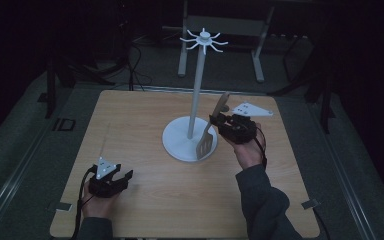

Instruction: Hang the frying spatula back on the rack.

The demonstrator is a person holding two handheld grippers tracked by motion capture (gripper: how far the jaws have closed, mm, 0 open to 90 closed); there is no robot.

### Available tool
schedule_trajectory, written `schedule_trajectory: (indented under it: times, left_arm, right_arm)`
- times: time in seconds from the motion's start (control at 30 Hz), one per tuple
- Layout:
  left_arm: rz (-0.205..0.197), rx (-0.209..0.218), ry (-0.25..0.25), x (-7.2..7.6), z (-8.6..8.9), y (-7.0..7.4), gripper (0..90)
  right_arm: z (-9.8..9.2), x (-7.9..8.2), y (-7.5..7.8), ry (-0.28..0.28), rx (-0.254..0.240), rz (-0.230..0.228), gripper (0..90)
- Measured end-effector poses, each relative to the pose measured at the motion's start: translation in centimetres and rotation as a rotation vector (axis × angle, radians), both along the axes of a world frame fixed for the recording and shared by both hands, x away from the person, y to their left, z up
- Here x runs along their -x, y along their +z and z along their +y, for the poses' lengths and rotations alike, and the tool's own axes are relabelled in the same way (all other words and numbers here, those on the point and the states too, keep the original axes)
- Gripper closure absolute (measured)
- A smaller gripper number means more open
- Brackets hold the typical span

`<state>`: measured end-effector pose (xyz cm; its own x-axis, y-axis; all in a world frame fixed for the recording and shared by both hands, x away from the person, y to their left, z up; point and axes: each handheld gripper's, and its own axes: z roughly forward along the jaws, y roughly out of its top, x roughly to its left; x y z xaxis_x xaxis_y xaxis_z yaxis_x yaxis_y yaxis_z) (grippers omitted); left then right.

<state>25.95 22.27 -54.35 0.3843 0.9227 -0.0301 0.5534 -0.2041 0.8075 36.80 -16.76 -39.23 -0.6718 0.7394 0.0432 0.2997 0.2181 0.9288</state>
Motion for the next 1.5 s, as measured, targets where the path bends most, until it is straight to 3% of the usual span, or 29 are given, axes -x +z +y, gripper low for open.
schedule_trajectory:
  times: [1.5]
  left_arm:
    - [-0.002, 0.001, 0.009, 0.0, 0.1, 0.0, 47.0]
  right_arm:
    - [0.0, -2.9, 4.8, -0.047, 0.025, -0.066, 74.3]
